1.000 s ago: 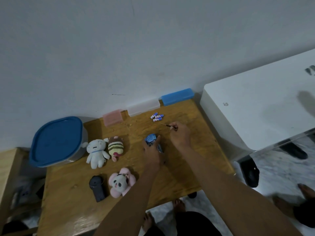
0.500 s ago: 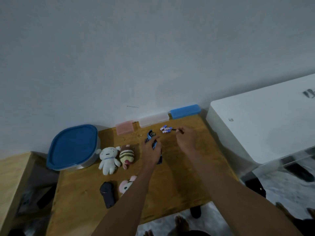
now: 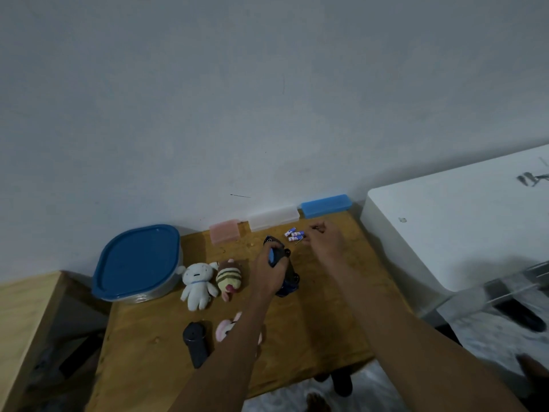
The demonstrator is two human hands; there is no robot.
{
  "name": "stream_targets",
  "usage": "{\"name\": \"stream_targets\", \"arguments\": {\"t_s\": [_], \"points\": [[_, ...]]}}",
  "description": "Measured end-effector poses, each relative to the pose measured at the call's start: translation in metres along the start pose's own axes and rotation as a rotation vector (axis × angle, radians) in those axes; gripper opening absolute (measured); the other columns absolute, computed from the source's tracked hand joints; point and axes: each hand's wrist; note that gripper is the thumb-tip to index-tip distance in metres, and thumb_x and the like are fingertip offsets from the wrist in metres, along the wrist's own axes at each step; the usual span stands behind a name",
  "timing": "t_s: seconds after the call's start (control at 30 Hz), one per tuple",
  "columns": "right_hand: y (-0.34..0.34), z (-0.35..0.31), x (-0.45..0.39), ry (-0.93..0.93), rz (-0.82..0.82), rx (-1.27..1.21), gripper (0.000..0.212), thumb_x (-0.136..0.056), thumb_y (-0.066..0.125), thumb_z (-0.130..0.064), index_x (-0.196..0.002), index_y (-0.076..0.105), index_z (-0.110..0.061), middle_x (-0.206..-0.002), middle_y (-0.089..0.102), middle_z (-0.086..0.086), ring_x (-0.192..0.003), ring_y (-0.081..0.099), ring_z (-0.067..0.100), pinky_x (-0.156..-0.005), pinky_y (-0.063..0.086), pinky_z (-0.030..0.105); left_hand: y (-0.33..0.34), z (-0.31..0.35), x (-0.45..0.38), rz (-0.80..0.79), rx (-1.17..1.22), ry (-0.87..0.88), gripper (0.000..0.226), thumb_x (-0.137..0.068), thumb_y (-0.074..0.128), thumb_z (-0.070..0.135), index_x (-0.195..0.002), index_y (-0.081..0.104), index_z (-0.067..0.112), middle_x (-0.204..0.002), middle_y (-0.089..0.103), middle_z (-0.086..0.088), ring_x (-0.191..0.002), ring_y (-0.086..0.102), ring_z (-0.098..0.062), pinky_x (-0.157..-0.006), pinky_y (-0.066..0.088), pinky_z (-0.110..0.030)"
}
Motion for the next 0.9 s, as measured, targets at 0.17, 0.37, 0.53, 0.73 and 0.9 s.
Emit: {"name": "stream_targets", "arguments": {"t_s": [0.17, 0.37, 0.53, 0.73, 0.9], "points": [[0.001, 0.003, -0.001, 0.037, -0.008, -0.089, 0.010, -0.091, 0.070, -0.006, -0.100, 0.067, -0.008, -0.091, 0.071, 0.008, -0.077, 0.073, 0.017, -0.070, 0.062, 0.027, 0.001, -0.007, -0.001, -0.026, 0.034, 0.010, 0.039, -0.091, 0.063, 0.016, -0.129, 0.059, 0.027, -0.123, 0.055, -0.002, -0.103, 0.057, -0.021, -0.082, 0.060, -0.038], [-0.001, 0.002, -0.003, -0.014, -0.052, -0.113, 0.011, -0.089, 0.072, -0.007, -0.096, 0.065, -0.013, -0.087, 0.074, 0.009, -0.075, 0.075, 0.019, -0.070, 0.063, 0.031, 0.000, -0.012, -0.003, -0.066, 0.104, 0.011, 0.047, -0.086, 0.072, 0.015, -0.128, 0.056, 0.026, -0.129, 0.054, -0.004, -0.105, 0.056, -0.020, -0.072, 0.053, -0.019], [0.005, 0.005, -0.004, -0.030, -0.059, -0.108, 0.015, -0.088, 0.073, -0.003, -0.102, 0.066, -0.005, -0.088, 0.074, 0.013, -0.075, 0.075, 0.024, -0.071, 0.063, 0.036, 0.000, -0.015, -0.006, -0.116, 0.182, -0.015, 0.063, -0.072, 0.084, 0.009, -0.123, 0.052, 0.027, -0.121, 0.049, 0.003, -0.103, 0.058, -0.021, -0.080, 0.059, -0.034], [0.011, 0.004, -0.003, -0.073, -0.063, -0.048, 0.016, -0.090, 0.071, -0.003, -0.092, 0.064, -0.017, -0.088, 0.071, 0.008, -0.078, 0.074, 0.019, -0.071, 0.063, 0.030, -0.001, -0.018, -0.008, -0.127, 0.271, -0.017, 0.062, -0.072, 0.084, 0.004, -0.120, 0.052, 0.028, -0.118, 0.052, 0.008, -0.101, 0.059, -0.012, -0.073, 0.059, -0.026], [0.015, 0.006, -0.005, -0.104, -0.080, -0.011, 0.016, -0.089, 0.071, -0.003, -0.095, 0.063, -0.016, -0.091, 0.071, 0.011, -0.079, 0.074, 0.021, -0.071, 0.063, 0.032, -0.003, -0.019, -0.010, -0.126, 0.289, -0.015, 0.063, -0.071, 0.084, 0.006, -0.119, 0.051, 0.032, -0.127, 0.054, -0.003, -0.107, 0.062, -0.023, -0.076, 0.062, -0.033]]}}
Point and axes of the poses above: each hand's wrist, its own x-axis away from the middle knuckle, its own y-axis out of the palm, z = x × y
